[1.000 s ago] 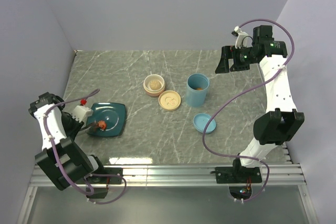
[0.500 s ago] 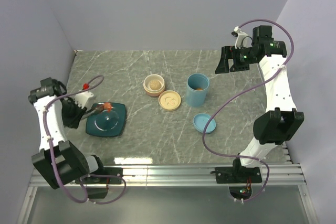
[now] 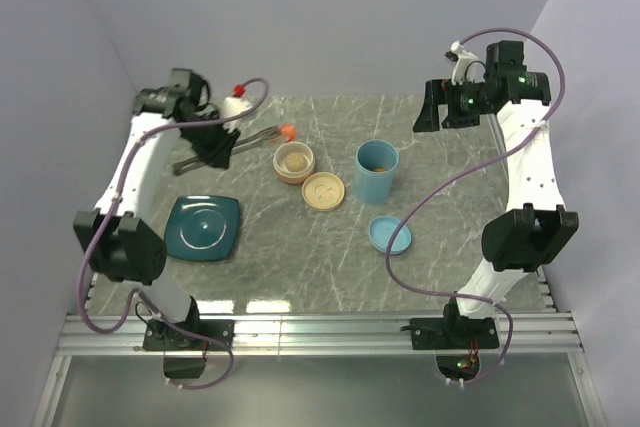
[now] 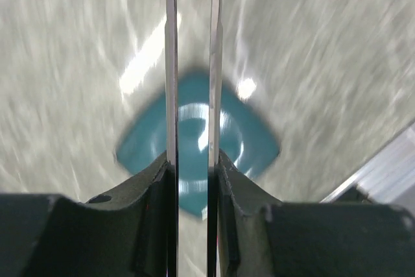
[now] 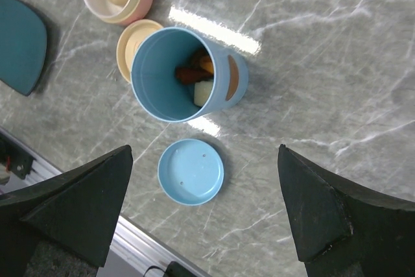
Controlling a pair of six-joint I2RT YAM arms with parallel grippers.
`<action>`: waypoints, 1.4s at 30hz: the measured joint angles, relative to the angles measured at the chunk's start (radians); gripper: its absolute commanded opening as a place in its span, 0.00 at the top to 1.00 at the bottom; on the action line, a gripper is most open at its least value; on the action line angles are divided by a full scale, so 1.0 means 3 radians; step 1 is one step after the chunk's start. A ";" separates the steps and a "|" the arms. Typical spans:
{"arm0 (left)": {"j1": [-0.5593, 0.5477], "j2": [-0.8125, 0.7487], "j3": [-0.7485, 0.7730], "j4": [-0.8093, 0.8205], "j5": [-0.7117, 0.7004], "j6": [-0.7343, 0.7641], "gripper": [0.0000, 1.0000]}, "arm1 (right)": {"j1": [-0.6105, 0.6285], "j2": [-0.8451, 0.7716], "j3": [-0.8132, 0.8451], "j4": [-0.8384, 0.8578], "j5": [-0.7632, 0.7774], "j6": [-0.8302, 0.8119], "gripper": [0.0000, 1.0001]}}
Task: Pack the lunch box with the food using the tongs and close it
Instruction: Place the food into the lunch box
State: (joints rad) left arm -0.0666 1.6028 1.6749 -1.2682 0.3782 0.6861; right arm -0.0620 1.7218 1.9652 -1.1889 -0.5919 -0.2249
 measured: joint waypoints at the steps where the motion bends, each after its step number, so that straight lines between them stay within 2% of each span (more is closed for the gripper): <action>1: -0.0141 0.0116 0.0167 0.0028 0.0013 -0.0088 0.92 | -0.0013 0.0009 0.0043 0.0001 0.0005 0.0006 0.00; 7: -0.0833 0.0783 0.1116 0.0137 0.0060 -0.0497 0.92 | -0.0083 0.0072 0.0188 0.0020 0.0027 0.0033 0.00; 11: -0.1185 0.1150 0.1572 0.0197 0.0060 -0.0684 0.91 | -0.0100 0.0102 0.0188 0.0020 0.0036 0.0038 0.00; 14: -0.1383 0.1320 0.1734 0.0228 0.0060 -0.0767 0.90 | -0.0102 0.0116 0.0188 0.0020 0.0057 0.0041 0.00; 21: -0.1696 0.1483 0.1727 0.0294 0.0051 -0.0866 0.88 | -0.0102 0.0116 0.0188 0.0020 0.0084 0.0050 0.00; 32: -0.1825 0.1556 0.1680 0.0333 -0.0003 -0.0876 0.80 | -0.0103 0.0116 0.0188 0.0020 0.0084 0.0050 0.00; 42: -0.1839 0.1578 0.1611 0.0298 -0.0031 -0.0876 0.56 | -0.0123 0.0116 0.0188 0.0019 0.0084 0.0050 0.00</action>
State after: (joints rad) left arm -0.6182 2.0762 2.1582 -1.1790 0.3691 0.4232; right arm -0.0990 1.7565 2.0216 -1.1831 -0.5667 -0.2100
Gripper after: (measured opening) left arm 0.396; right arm 0.996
